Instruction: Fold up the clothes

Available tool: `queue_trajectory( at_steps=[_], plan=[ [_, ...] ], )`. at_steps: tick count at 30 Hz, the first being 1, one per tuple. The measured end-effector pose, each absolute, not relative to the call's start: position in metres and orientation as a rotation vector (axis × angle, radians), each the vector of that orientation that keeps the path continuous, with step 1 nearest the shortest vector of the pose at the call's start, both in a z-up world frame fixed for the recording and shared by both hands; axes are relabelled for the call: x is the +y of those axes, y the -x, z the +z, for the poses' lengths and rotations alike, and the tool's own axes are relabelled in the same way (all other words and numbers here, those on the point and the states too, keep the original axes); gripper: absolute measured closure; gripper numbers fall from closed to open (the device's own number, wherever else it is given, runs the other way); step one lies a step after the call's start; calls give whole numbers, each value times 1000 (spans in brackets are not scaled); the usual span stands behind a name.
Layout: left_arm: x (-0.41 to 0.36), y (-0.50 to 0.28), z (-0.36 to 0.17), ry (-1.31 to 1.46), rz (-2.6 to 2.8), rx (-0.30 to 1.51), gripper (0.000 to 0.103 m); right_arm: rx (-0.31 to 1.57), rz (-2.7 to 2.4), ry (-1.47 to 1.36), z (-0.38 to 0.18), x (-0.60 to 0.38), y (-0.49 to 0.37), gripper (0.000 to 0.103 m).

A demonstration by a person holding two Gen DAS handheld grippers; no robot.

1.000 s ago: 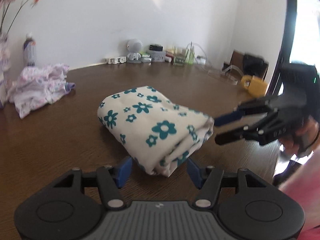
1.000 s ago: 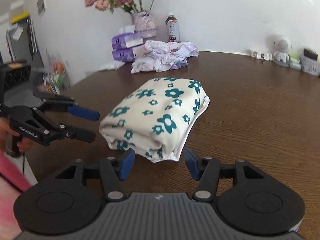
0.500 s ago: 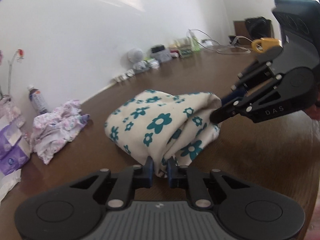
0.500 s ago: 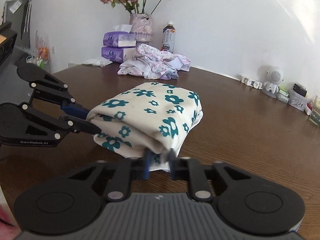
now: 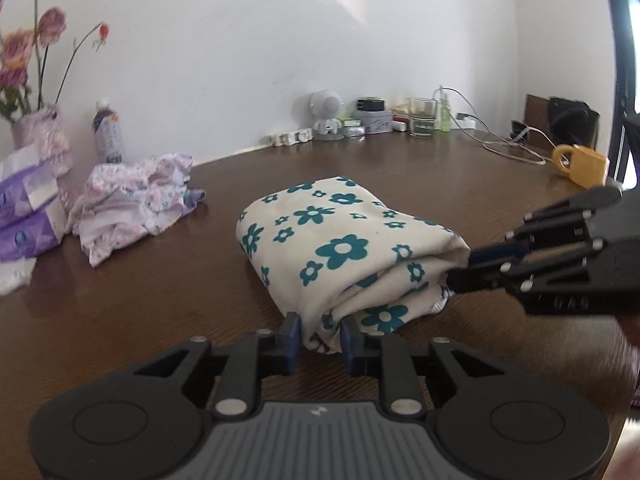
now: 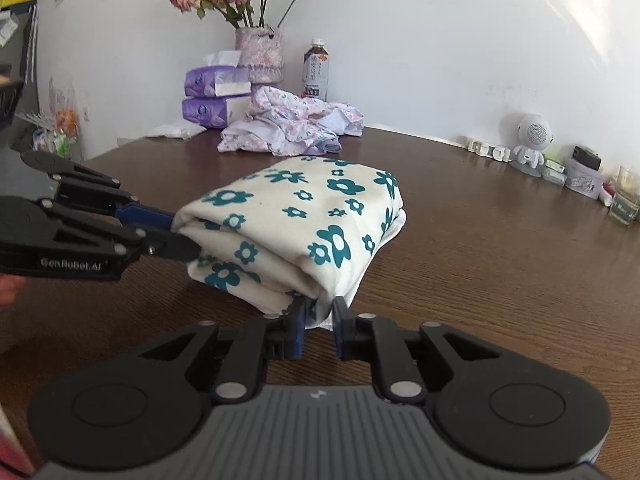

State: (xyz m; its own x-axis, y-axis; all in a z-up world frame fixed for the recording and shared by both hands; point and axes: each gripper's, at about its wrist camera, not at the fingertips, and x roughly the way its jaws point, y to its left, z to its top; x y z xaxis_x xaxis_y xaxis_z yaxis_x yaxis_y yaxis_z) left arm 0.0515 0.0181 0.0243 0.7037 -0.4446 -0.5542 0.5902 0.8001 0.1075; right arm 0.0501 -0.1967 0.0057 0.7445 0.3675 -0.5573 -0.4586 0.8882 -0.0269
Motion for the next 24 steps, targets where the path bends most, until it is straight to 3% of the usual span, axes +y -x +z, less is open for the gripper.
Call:
queue_trajectory(
  at_steps=[3,11,13,18,24],
  plan=[
    [19,-44,25,-375,-609,516,71,564,464,161,11,-204,-47,77],
    [7,-57,19,-559,-670,476,71,561,475,204,9,-199,-59,76],
    [4,-61,17,-572,-692,471,89,567,463,192,7,-196,-63,77],
    [9,-67,16,-396,-643,520,91,586,424,127,2,-194,-69,96],
    [20,-72,14,-126,-550,562,92,594,375,35,-6,-194,-67,97]
  ],
)
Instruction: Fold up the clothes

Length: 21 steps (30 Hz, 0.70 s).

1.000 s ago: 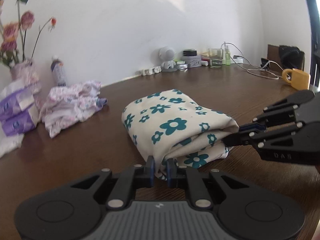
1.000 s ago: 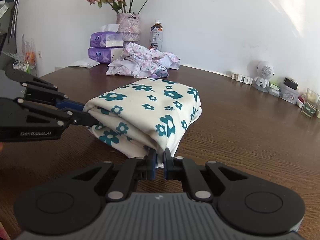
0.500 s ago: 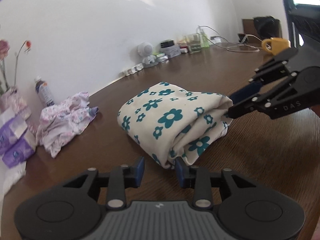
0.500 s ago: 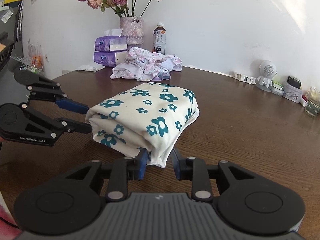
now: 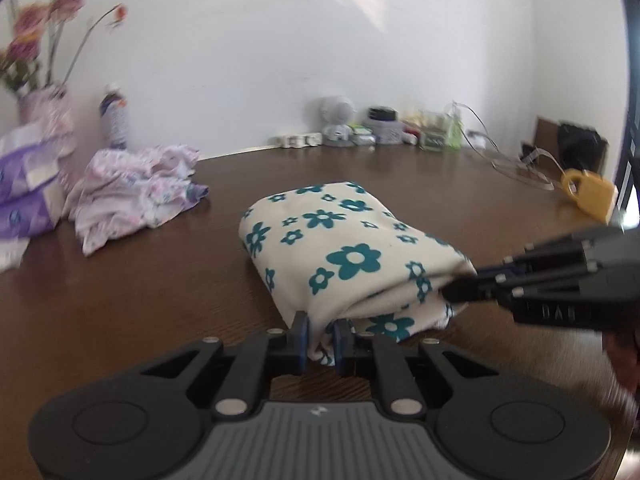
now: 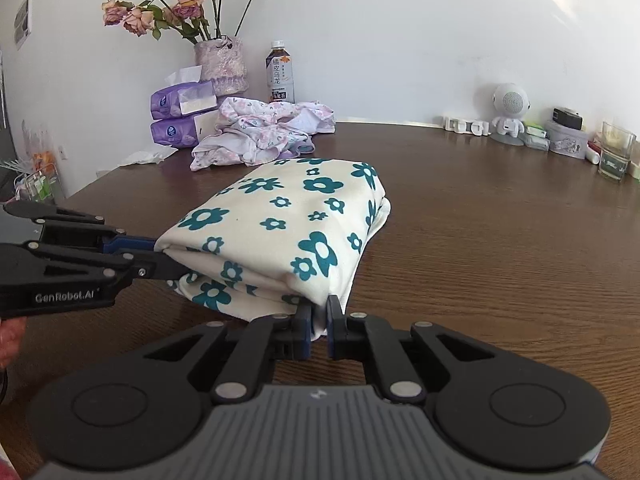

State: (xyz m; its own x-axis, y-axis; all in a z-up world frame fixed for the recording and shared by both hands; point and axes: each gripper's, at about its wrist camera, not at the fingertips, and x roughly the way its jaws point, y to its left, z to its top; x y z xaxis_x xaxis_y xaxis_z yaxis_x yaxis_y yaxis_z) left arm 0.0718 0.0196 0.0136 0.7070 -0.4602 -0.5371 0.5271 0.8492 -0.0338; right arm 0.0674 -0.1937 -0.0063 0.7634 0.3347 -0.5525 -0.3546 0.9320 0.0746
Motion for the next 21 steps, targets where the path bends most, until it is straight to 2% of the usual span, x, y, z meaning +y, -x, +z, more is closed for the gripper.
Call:
queue_trajectory(
  at_steps=[6,8,10,11,13,14,15,18,21],
  plan=[
    [21,-72,11,-69,-521,576,92,592,371,37,-8,-191,-66,97],
    [22,-71,11,-66,-523,586,90,606,380,31,-7,-193,-66,94],
    [27,-69,14,-60,-539,592,82,614,394,17,-4,-198,-65,90],
    [32,-67,16,-52,-554,594,82,614,405,3,-2,-203,-63,88],
    [41,-62,21,-31,-579,587,70,608,423,-46,5,-215,-58,73],
    [46,-60,26,-14,-587,572,65,607,441,-97,10,-221,-58,69],
    [50,-60,30,11,-592,553,55,607,462,-154,14,-227,-58,63],
    [56,-72,40,127,-584,544,35,604,490,-304,24,-239,-67,56],
    [56,-99,40,303,-564,641,33,645,428,-394,24,-235,-91,56]
  ],
)
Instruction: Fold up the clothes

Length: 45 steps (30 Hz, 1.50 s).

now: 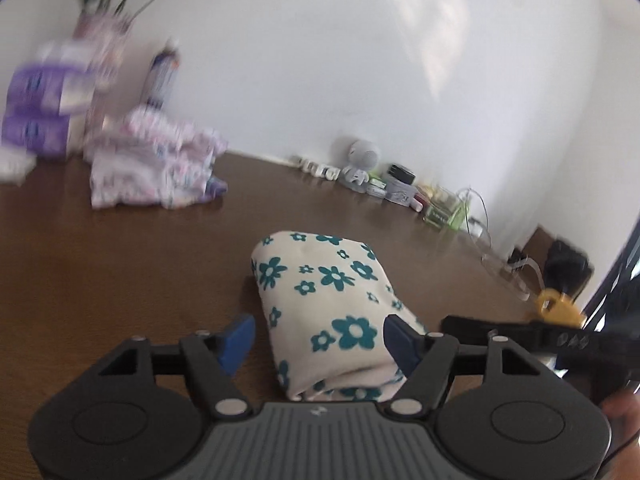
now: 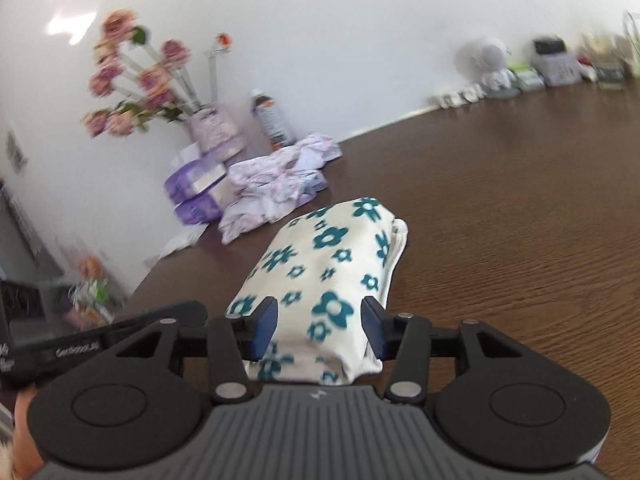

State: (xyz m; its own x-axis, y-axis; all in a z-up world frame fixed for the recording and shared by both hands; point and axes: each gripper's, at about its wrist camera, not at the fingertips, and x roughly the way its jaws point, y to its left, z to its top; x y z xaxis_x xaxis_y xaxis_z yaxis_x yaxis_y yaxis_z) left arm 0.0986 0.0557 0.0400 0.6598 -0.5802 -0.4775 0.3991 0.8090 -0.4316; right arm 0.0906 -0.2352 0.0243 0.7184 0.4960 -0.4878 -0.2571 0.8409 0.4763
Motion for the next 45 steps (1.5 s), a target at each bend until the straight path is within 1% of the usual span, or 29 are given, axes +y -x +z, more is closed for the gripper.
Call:
queue_trajectory(
  at_steps=[2,3,4,6,9,11,12,13,15,16,17,18,21,23,24,25,27,28,29,30,32,35,37,39,41,42,43,44,45],
  plan=[
    [53,-110,34,350,-545,700,36,694,382,-429,20,-230,-107,58],
    [51,-116,31,374,-535,730,50,717,371,-428,17,-227,-111,64],
    [50,-117,28,366,-543,737,69,739,362,-426,13,-224,-113,71],
    [47,-118,24,349,-560,752,72,767,347,-415,7,-219,-117,75],
    [47,-117,26,305,-570,743,70,771,362,-423,9,-220,-117,73],
    [48,-119,31,311,-567,738,56,762,370,-475,11,-228,-119,64],
    [48,-120,33,310,-567,732,41,758,365,-491,11,-231,-121,56],
    [46,-121,34,293,-557,730,39,755,357,-503,11,-233,-123,54],
    [40,-125,33,253,-544,739,44,759,344,-519,9,-235,-128,54],
    [37,-127,30,243,-561,752,63,774,345,-522,5,-233,-130,57],
    [35,-129,27,240,-587,771,68,790,349,-525,1,-232,-132,64],
    [33,-128,28,220,-589,769,68,806,354,-529,-2,-230,-133,74],
    [35,-130,34,212,-597,763,66,805,371,-505,1,-228,-133,73],
    [39,-134,39,235,-595,762,55,787,372,-515,8,-232,-136,70],
    [40,-138,40,247,-584,766,43,777,373,-522,11,-234,-138,63],
    [40,-142,41,250,-567,771,42,770,368,-528,12,-235,-141,55],
    [36,-150,40,233,-533,793,44,766,358,-534,11,-235,-148,55],
    [35,-154,37,232,-527,805,50,781,354,-538,7,-233,-152,55],
    [33,-155,35,224,-538,811,60,799,350,-544,3,-232,-156,57],
    [31,-156,34,216,-550,818,66,813,349,-554,-2,-230,-158,68],
    [30,-159,34,208,-567,829,67,822,352,-562,-8,-228,-159,71],
    [36,-165,36,241,-572,850,66,819,372,-568,-4,-232,-160,67],
    [43,-172,36,304,-557,871,54,804,373,-596,-2,-238,-163,63],
    [44,-179,38,312,-524,870,52,791,356,-597,1,-240,-168,61],
    [40,-186,38,297,-520,873,54,788,343,-592,1,-240,-174,61],
    [37,-189,36,296,-534,886,57,793,340,-587,0,-238,-178,61],
    [34,-191,35,296,-548,900,64,803,339,-588,-3,-235,-181,62],
    [32,-192,34,288,-551,902,65,813,339,-590,-6,-233,-183,63],
    [30,-192,34,279,-553,904,67,819,342,-593,-9,-231,-184,73]
  ],
)
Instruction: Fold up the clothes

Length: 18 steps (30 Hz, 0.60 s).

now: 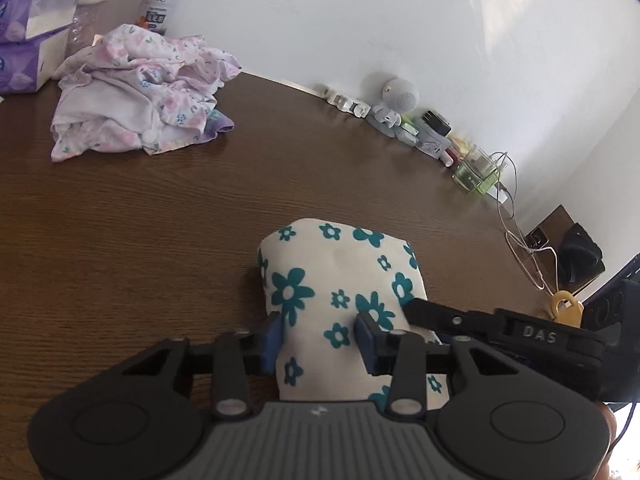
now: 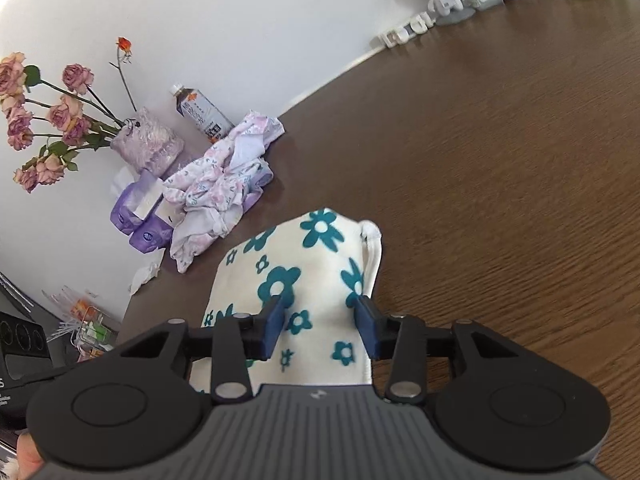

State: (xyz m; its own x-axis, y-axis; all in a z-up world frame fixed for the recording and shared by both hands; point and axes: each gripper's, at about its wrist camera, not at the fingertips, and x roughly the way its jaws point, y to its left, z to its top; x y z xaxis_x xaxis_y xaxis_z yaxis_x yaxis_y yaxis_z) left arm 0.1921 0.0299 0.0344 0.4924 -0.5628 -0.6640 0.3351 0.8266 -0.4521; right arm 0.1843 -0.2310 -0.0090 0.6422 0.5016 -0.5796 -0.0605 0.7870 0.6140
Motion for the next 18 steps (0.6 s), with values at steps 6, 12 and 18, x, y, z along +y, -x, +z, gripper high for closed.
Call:
queue_trajectory(
  at_steps=[6,12,18],
  plan=[
    [37,-200,39,306,-544,916,59,810,381,-580,-6,-235,-187,65],
    [27,-220,40,288,-521,948,68,796,324,-558,2,-241,-216,63],
    [32,-237,43,327,-518,988,63,872,369,-537,0,-236,-236,72]
  ],
)
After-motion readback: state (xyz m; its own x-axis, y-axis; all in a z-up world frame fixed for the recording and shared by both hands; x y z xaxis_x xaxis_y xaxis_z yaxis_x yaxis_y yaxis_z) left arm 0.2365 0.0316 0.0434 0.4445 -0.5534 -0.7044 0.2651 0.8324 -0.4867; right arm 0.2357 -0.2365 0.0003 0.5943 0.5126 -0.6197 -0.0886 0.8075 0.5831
